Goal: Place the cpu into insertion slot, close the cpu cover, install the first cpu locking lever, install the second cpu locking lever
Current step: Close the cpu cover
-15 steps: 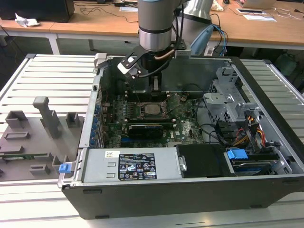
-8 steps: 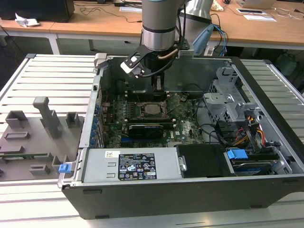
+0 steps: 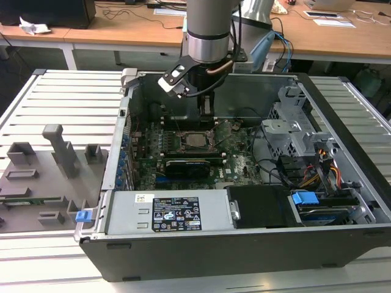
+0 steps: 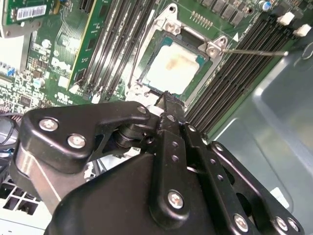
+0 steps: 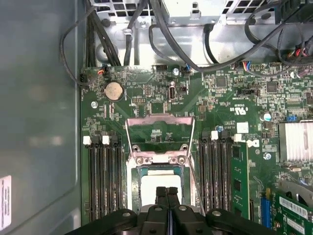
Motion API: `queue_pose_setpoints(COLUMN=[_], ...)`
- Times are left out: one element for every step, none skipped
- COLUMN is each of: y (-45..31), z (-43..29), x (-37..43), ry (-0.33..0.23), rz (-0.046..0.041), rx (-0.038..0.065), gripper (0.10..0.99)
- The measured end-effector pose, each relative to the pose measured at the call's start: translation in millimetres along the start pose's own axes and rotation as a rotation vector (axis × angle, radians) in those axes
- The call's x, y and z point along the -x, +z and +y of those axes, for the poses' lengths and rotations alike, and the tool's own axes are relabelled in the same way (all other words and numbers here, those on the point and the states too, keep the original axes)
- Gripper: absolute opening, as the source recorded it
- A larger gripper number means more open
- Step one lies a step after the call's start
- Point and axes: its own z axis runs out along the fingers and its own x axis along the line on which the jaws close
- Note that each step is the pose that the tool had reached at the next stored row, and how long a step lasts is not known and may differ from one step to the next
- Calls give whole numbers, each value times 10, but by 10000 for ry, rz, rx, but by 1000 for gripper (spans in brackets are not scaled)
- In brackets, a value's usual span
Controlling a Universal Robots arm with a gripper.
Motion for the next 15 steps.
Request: queue_pose_setpoints(y=[2,3,2,-5,-21,-56,-91,-130,-159,-165,-165,-163,-161,-160,-158], z=[25,46,82,101,131,152,164,175,182,187,193,236,266,284,310], x=[-1,-1,-3,-5,-6,-7,-8,-9,-10,-10,-10,-12,-13,-13,-14], ry=[0,-2,-1,0,-1,-2,-1,0,-1,0,-1,1,-1,0,0], rz=[0,-1,-5,-4,-4,-4,-3,-3,-4,-4,-1,-4,-5,-4,-4], rx=[-15,-26,-48,-50,-52,-53,-53,-53,-54,-54,-53,-69,-80,-84,-86], gripper=[106,106,106,106,106,106,106,106,106,106,106,106,106,106,106])
